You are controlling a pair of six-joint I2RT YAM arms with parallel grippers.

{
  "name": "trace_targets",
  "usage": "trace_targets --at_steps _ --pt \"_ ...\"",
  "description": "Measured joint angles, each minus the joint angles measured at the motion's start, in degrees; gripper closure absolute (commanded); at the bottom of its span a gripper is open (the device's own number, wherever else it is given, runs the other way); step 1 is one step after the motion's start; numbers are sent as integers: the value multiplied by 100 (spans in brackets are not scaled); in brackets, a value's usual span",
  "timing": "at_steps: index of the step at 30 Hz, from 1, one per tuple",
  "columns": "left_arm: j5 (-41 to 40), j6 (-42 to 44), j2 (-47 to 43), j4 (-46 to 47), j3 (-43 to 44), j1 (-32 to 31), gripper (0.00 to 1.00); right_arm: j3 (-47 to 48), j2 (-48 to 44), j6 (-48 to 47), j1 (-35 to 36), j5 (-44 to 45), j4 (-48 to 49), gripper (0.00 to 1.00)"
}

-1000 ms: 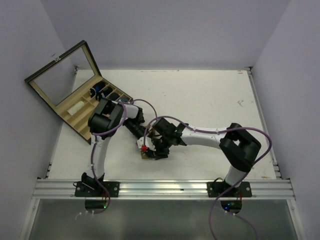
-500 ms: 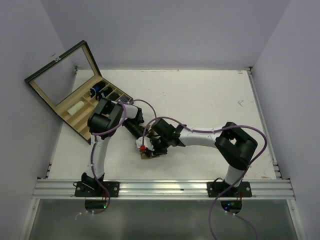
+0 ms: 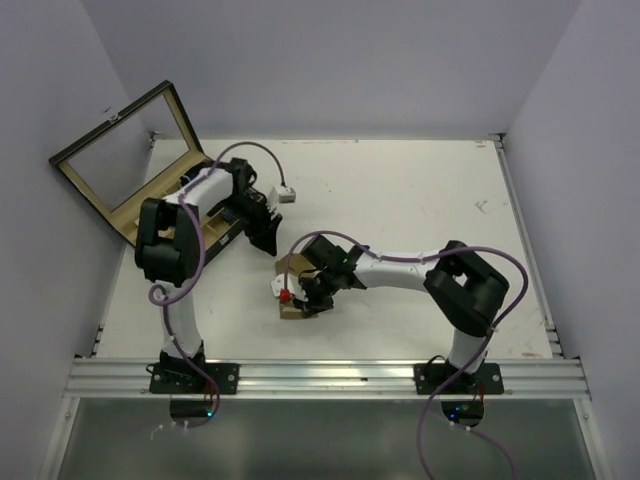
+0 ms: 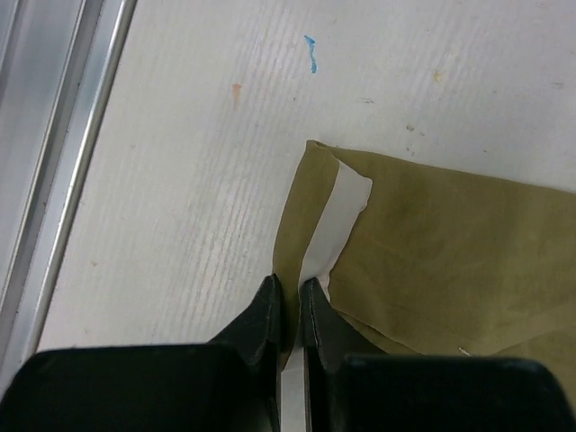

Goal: Roll the underwear

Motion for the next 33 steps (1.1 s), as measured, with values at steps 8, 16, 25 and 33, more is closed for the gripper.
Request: trace_targets --at_steps 8,16,25,33 --pt "-188 -28 -1504 684 603 1578 0 811 654 446 -208 -649 -754 100" --pt "-881 -1797 -4474 3331 -568 2262 0 1725 1589 1060 -723 -1816 -1628 100" --pt "52 -1279 -4983 3053 -1668 2129 0 2566 2693 1602 -1248 -3128 -2518 100" --pt "-297 -485 -7121 2734 -4365 -160 17 2815 3169 1821 -1401 -3740 -2830 100"
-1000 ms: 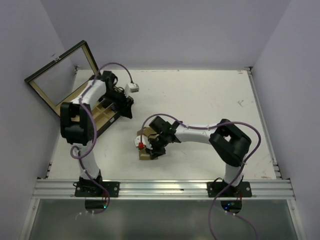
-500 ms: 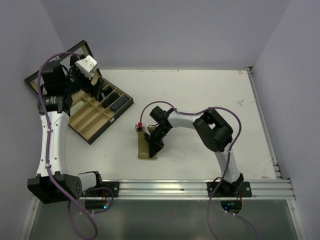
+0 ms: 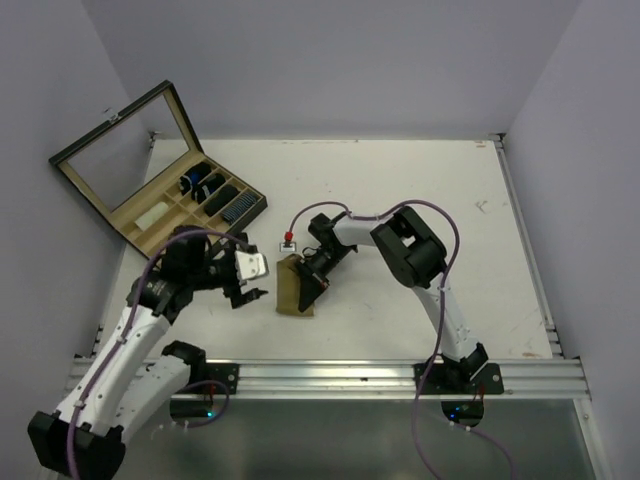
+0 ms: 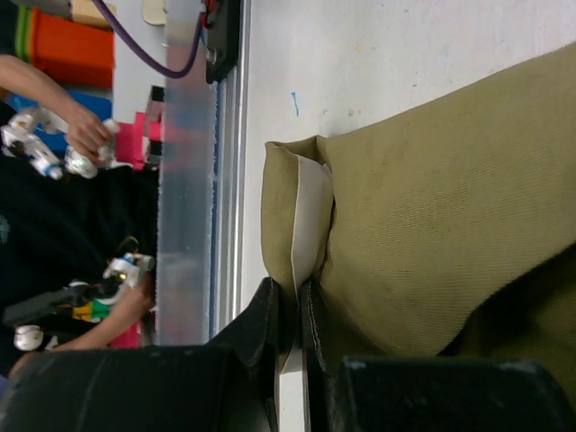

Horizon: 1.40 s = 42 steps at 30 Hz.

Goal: Roll the underwear

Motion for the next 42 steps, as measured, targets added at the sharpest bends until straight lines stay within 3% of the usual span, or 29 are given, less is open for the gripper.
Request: trace_targets --at_steps 3,7,14,28,33,34,37,42 --pt "-476 4 -321 140 -564 -1051 26 96 101 116 -28 -85 -114 100" --pt "-1394 -22 199 643 -1080 -2205 32 258 212 258 -50 -87 -297 100" --pt "-2577 -103 1119 1364 -1408 -3403 41 433 334 426 -68 -87 -492 100" --pt "-3222 -83 2011 2277 -1506 -3720 57 549 428 566 -79 -109 -610 100" --pt "-3246 -46 2271 2444 -1515 -3722 77 553 435 590 -85 -125 -612 100" --pt "-3248 -39 2293 2463 -1513 -3722 85 553 435 590 -85 -125 -612 99" --pt "-3224 -7 2352 2413 -1458 -3722 100 553 433 610 -87 -118 -614 83" --pt "-3067 15 2505 2264 -1303 -3718 100 529 387 719 -151 -35 -656 62"
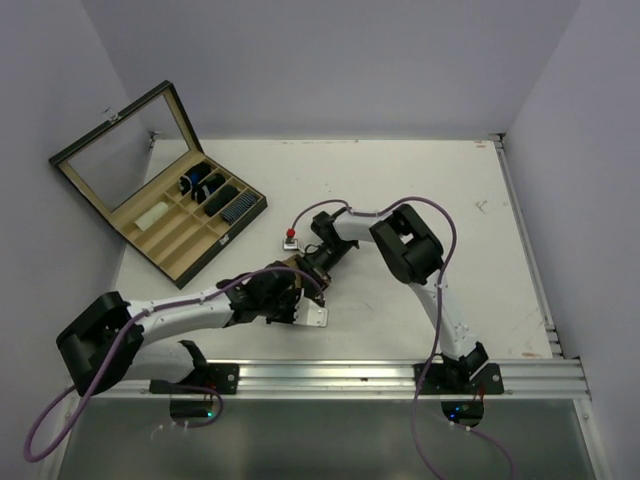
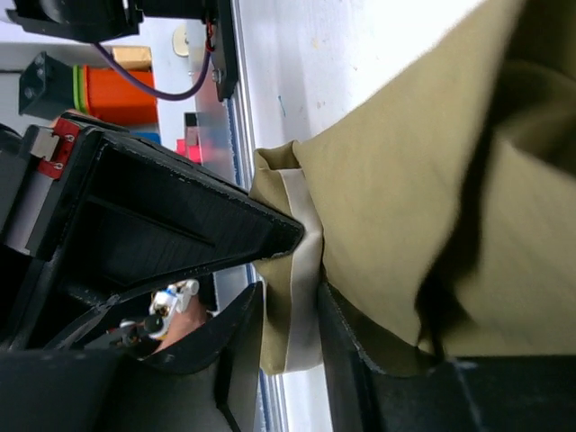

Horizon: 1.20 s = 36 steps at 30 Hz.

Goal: Roll the underwear

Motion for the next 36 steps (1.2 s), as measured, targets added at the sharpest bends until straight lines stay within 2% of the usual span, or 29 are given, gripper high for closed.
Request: trace_targets --at_steps 3,7,11,18,24,28,34,36 --pt "149 0 157 -26 116 4 100 -37 -72 79 -164 -2 -81 51" --pt "579 15 603 -236 505 234 100 -35 -376 66 -511 409 -109 49" --pt "1364 92 1357 -713 1215 804 100 -52 -841 -63 -920 1150 -7 49" --pt "2830 361 2767 -2011 2599 1661 100 -811 -2555 -544 -1563 2236 203 51" --pt "3989 507 4157 -3510 3869 2256 100 -1808 -4286 -986 -1543 2822 382 53" --pt "4603 514 4892 -4266 4446 2559 100 -2402 -5125 -1058 -1182 3274 671 52" --pt "4883 640 5499 -5060 4975 2677 100 -2861 -5351 -1458 608 4192 1399 47" --pt "4918 638 5595 -5215 5016 2682 100 -3056 -5322 -1591 990 4371 1668 46"
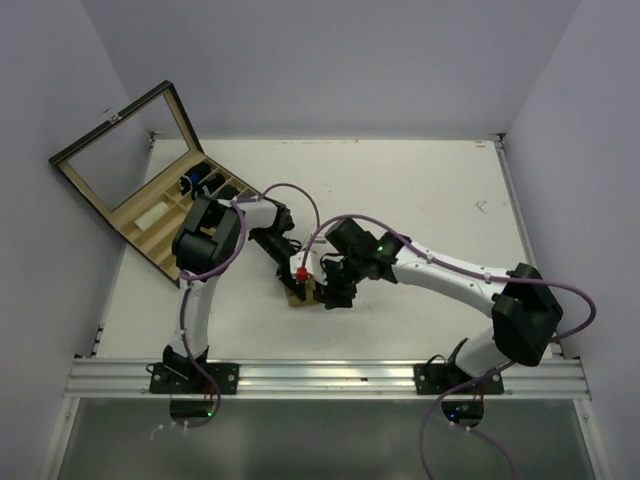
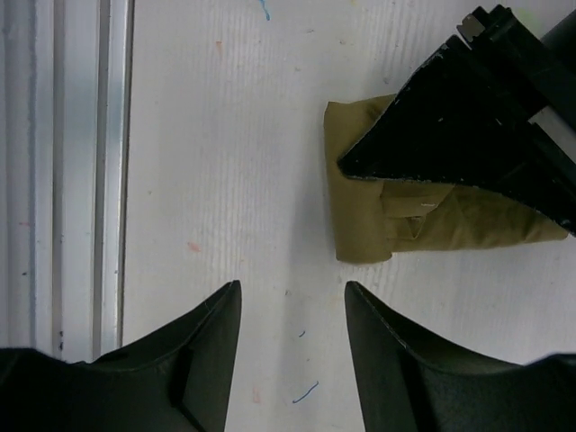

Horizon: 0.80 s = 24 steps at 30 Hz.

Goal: Roll the underwear

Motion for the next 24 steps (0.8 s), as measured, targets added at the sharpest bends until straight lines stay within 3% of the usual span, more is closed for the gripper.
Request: trace_targets --at_steps 11,24 --pt "26 -4 118 -398 -258 9 100 -433 1040 -415 446 581 1620 48" --pt "26 -7 129 -424 -282 24 99 -459 1276 -518 719 369 2050 59"
